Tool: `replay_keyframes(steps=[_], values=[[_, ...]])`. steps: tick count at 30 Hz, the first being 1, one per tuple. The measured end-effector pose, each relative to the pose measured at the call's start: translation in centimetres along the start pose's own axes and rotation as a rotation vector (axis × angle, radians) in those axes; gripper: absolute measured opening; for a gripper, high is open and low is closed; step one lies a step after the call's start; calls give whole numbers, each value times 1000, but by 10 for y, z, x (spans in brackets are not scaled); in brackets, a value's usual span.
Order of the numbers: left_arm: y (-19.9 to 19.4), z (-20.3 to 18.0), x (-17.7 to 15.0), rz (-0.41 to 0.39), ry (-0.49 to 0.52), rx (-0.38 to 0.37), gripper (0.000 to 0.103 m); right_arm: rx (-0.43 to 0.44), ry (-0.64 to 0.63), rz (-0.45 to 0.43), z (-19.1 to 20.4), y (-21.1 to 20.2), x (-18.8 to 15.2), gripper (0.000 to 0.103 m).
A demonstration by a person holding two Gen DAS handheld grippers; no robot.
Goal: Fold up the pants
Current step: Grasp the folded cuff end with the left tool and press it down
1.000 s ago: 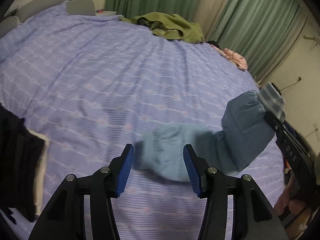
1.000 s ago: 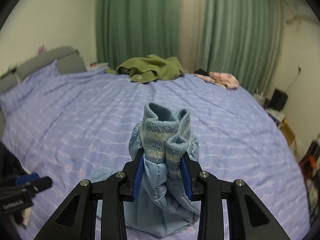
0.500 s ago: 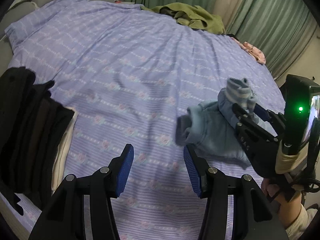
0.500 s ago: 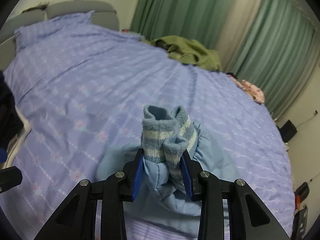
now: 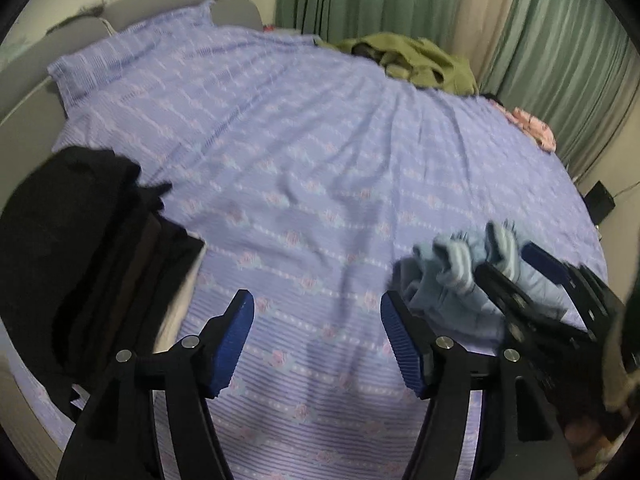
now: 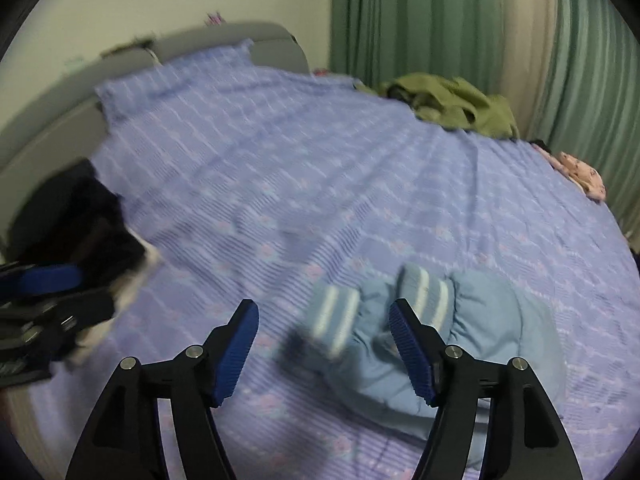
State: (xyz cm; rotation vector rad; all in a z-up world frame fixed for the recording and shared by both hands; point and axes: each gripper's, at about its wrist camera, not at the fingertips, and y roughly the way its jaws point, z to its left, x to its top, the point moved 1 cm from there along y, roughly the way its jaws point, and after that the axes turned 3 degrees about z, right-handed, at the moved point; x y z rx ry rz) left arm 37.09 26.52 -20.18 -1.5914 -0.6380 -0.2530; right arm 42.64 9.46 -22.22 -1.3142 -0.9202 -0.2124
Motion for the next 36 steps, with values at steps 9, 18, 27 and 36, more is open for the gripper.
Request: replay_keyframes(steps=[9, 18, 27, 36], values=[[-13, -76, 10, -48, 82, -184, 73, -157, 126, -157, -75, -100, -36, 83], [48, -153, 8, 21, 68, -295, 72, -237, 330, -21, -173, -81, -104, 83], [108, -155, 4, 132, -153, -324, 71, -120, 494, 52, -206, -32, -148, 83], [133, -145, 1, 185, -320, -417, 53, -20, 505, 119, -215, 24, -153, 82]])
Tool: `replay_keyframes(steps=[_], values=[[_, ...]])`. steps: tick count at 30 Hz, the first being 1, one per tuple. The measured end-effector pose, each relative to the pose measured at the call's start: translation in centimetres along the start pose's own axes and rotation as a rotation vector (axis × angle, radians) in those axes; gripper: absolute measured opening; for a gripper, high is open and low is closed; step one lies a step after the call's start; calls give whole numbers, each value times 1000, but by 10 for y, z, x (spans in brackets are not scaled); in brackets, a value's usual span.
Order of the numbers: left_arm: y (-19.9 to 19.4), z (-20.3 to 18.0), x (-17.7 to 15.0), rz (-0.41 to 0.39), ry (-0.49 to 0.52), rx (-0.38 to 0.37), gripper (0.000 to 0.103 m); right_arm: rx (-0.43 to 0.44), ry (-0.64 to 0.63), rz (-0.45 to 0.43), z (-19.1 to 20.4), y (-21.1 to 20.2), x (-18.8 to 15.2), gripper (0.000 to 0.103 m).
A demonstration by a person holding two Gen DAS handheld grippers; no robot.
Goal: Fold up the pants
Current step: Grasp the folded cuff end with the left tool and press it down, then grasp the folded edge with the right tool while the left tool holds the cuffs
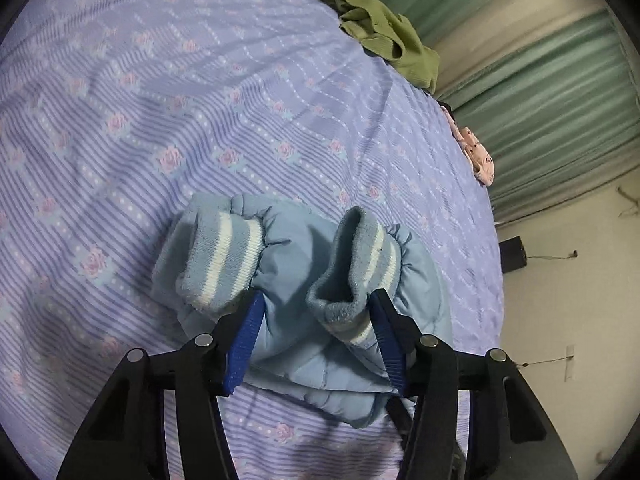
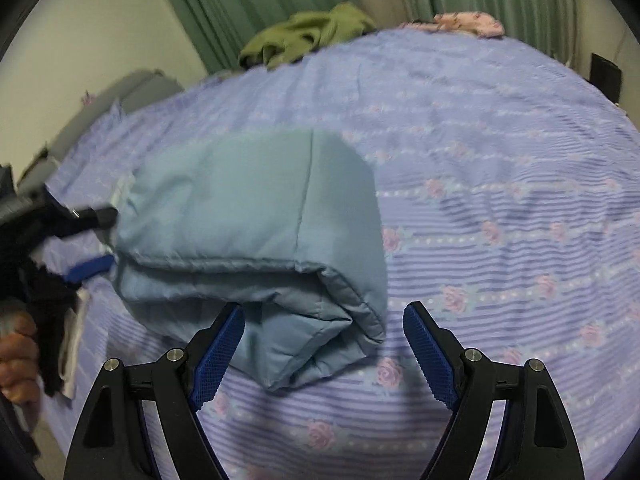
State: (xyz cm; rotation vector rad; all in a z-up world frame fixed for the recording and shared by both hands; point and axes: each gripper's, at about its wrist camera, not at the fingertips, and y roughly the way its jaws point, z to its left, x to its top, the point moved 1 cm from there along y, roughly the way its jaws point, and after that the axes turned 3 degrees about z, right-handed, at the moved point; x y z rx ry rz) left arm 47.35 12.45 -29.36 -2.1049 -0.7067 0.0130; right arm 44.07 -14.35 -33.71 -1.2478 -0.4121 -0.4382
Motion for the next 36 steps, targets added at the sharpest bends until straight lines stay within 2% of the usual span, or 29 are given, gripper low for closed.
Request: replay_keyframes(steps=[1, 2, 3, 6, 11, 13, 15, 17, 18, 19, 21, 24, 27, 29, 33, 36], values=[[0, 0, 0, 3, -4, -1, 54, -2, -11, 6, 1, 4, 1, 81], [0, -1, 0, 6, 1, 1, 56, -5, -27, 16, 2, 9, 0, 75], [1, -3, -1, 7, 13, 3, 58, -1, -38, 26, 2, 15, 0, 61], [2, -6, -2, 2, 13, -1, 68, -22, -63, 23, 3, 18, 1, 52], [12, -9, -1, 20, -34, -25, 69, -48, -99, 16, 10, 14, -3, 46], [11, -12, -3, 32, -58, -64, 69, -53, -97, 16, 10, 13, -3, 46], [8, -15, -4, 12, -47, -65, 60, -48, -89, 15, 11, 10, -2, 45], [11, -17, -1, -1, -12, -51, 29, -50, -91, 11, 12, 9, -2, 44], [11, -16, 0, 2, -12, -65, 18, -53, -96, 10, 13, 8, -2, 44], [8, -15, 2, -4, -4, -69, 14, -56, -102, 8, 14, 8, -1, 44], [-13, -22, 1, -77, 58, -44, 14, -75, -115, 7, 17, 4, 0, 41], [-46, -29, -2, -175, 173, 62, 14, -109, -105, -1, 20, -6, 3, 35], [-48, -12, 1, -169, 163, 123, 14, -164, -141, -25, 34, -14, -1, 29], [-37, 7, 2, -126, 137, 163, 14, -219, -173, -33, 41, -14, -4, 26], [-17, 30, 0, -78, 133, 183, 14, -257, -164, 25, 38, -2, -11, 26], [-8, 34, -1, -66, 154, 209, 15, -289, -218, 34, 44, 1, -15, 28]])
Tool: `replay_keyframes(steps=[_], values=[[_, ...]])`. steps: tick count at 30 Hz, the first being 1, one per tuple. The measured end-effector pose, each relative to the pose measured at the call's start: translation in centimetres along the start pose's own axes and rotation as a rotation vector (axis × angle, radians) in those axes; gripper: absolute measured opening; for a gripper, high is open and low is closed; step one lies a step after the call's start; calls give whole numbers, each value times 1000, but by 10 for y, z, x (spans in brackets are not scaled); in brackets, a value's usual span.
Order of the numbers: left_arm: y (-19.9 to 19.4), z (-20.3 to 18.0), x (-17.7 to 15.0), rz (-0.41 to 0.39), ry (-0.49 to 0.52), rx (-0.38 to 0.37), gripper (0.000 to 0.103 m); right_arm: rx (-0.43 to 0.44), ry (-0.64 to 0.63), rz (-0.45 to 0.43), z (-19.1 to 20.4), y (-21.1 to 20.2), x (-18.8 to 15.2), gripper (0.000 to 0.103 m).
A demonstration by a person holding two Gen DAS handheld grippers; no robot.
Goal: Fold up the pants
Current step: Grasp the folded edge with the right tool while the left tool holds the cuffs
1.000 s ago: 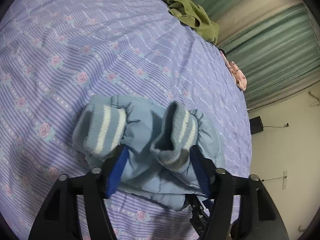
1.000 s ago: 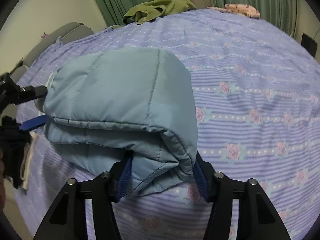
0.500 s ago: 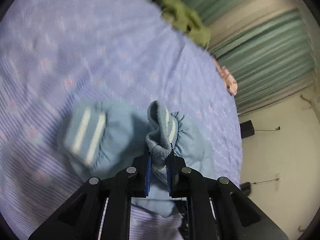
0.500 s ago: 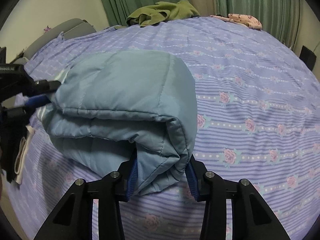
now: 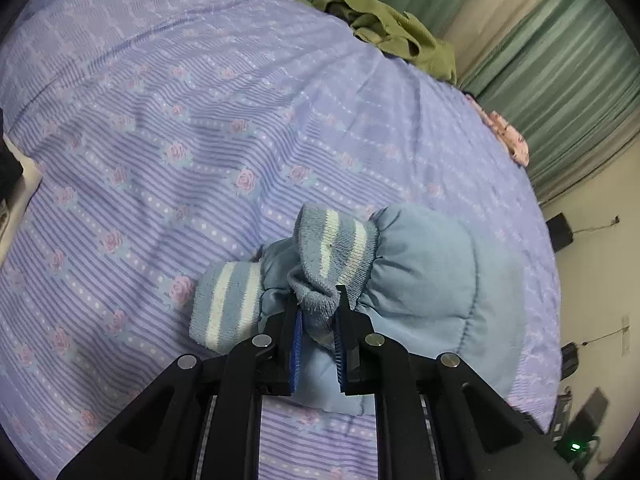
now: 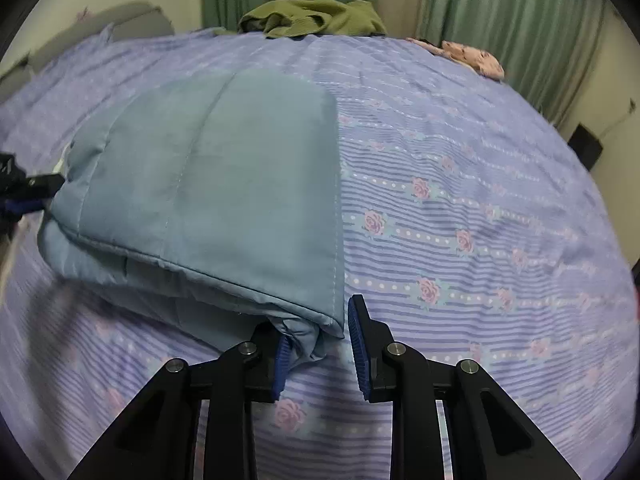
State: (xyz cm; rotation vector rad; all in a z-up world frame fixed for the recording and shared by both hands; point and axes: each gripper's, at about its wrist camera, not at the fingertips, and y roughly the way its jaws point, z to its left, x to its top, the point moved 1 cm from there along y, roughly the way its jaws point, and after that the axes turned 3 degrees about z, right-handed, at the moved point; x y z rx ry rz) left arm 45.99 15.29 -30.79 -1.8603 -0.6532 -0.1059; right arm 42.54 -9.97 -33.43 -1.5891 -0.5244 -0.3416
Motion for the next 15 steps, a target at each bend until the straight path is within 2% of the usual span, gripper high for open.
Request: replay_keyframes(steps=[1, 3, 4, 7, 8, 9, 11, 12, 15], values=[[0, 0, 0, 0, 6, 5, 15, 4, -15, -3, 1, -2, 0, 29], [-3, -2, 3, 4, 23, 10, 17, 22, -44, -1, 2, -10, 0, 46], [-6, -3, 5, 1, 39, 13, 19, 26, -54, -12, 0, -18, 0, 50], [-20, -14, 4, -38, 129, 48, 26, 61, -47, -100, -10, -59, 2, 65], [-24, -18, 3, -53, 164, 67, 26, 68, -33, -136, -11, -70, 2, 78], [-27, -23, 2, -65, 198, 81, 26, 73, -8, -209, -18, -87, 5, 90], [-27, -29, 3, -71, 239, 94, 26, 47, 33, -319, -29, -103, 15, 94], [-25, -29, 3, -69, 245, 101, 26, 62, 68, -351, -39, -101, 26, 94], [-25, -25, 5, -59, 224, 103, 26, 159, 195, -310, -63, -68, 49, 94]])
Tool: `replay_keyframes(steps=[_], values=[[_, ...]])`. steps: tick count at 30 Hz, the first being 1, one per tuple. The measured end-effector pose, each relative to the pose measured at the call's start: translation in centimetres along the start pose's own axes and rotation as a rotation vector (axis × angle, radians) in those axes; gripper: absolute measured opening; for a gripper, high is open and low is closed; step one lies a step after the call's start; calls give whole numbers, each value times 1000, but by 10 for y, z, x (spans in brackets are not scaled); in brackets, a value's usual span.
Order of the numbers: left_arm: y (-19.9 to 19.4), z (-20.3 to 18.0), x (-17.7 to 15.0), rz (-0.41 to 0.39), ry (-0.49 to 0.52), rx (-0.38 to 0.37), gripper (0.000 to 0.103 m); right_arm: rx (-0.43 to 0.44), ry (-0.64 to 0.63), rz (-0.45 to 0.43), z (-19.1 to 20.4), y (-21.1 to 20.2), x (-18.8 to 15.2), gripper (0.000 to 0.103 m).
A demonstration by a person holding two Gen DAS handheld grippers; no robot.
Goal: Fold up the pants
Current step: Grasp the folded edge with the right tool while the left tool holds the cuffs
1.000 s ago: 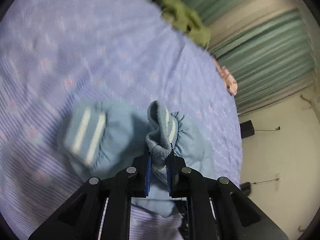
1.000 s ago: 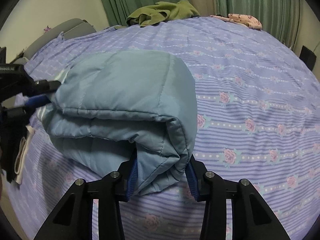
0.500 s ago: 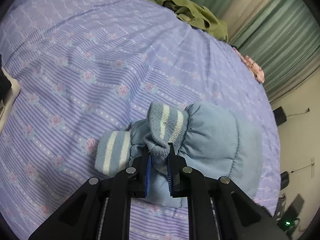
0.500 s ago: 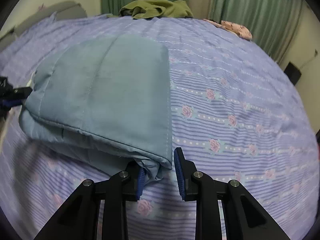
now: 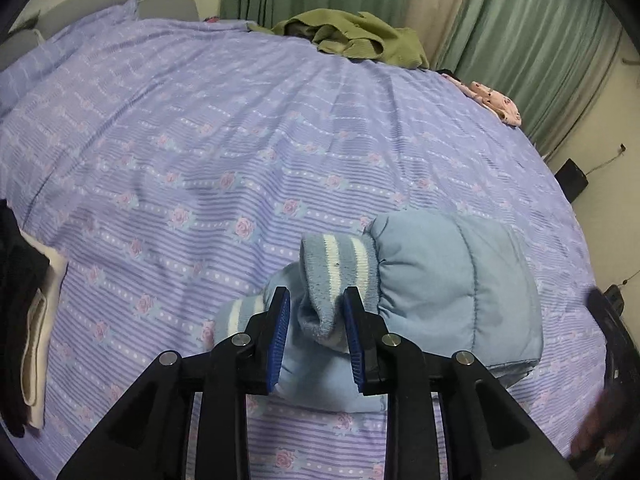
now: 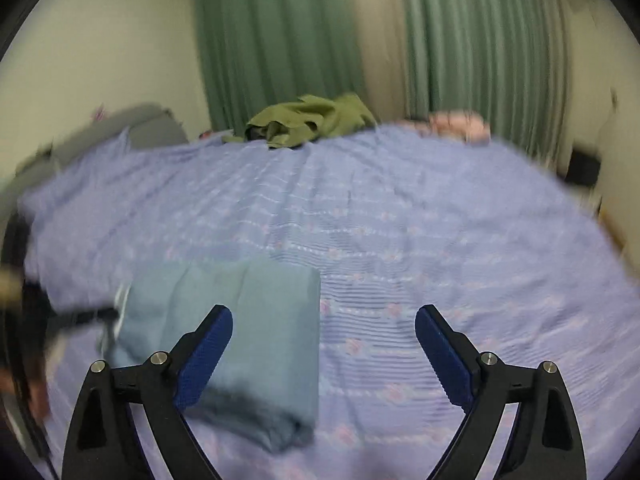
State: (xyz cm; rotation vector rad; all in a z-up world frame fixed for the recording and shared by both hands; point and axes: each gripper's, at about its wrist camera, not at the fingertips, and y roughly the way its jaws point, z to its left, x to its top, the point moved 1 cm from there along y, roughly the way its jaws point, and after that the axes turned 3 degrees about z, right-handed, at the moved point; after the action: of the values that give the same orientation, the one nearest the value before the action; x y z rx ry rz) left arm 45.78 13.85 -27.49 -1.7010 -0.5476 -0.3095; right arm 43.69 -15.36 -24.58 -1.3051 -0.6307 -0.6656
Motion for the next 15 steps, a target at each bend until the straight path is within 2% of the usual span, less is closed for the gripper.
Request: replay_keyframes(steps=[3, 5, 8, 11, 15], values=[[-15, 2, -1, -30, -25, -3, 31, 88, 152, 127, -24, 46, -1, 92], [-31, 2, -5, -75, -40, -15, 50, 125, 187, 174, -26, 61, -8, 89], [-42, -3, -11, -95, -20, -32, 62, 156, 166, 203, -16, 70, -24, 88], [-41, -4, -21, -70, -32, -66, 70, 210, 182, 229, -8, 75, -36, 87], [-24, 6, -36, -3, -146, -107, 74, 245, 186, 262, 0, 84, -46, 82]])
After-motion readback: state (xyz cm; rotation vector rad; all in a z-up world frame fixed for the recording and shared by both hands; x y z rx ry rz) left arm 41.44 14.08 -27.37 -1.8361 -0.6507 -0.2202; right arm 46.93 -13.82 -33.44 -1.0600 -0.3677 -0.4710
